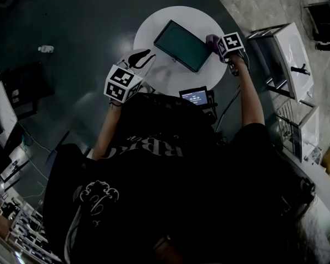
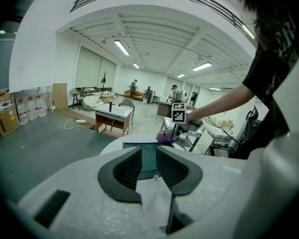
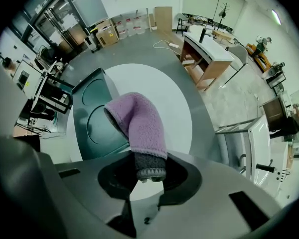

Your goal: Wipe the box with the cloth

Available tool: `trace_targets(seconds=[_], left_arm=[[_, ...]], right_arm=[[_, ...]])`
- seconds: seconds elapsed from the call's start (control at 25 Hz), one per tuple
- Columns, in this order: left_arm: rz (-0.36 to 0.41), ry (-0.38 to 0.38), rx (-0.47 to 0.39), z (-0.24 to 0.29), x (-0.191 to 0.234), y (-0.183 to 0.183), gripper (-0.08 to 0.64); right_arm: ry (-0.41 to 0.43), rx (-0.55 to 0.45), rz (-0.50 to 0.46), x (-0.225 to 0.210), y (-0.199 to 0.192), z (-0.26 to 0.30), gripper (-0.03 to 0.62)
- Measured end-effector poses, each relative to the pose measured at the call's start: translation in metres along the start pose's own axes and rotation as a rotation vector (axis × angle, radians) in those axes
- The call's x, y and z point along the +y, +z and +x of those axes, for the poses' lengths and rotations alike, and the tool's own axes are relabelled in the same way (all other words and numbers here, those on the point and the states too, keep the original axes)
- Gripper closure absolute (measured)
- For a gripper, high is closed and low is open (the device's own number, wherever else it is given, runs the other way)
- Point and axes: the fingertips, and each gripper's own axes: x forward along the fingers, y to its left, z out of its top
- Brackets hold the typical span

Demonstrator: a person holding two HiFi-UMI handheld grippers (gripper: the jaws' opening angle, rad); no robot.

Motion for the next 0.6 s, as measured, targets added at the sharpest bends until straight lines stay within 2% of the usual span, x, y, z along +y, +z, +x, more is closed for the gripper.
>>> trace_targets(seconds=[0.32,0.6], left_arm=[[-0.037,0.029,-0.023,-0.018,0.027,-0.005,0.471],[-0.076,0.075,-0.041,-0.044,0.068,-0.016,0.471]], right_arm=[[-0.014,0.008,-0.075,0.027,0.045,-0.003,0.515],[-0.015,0.016,-0.139,0.063,0.101,0.001,0.515]])
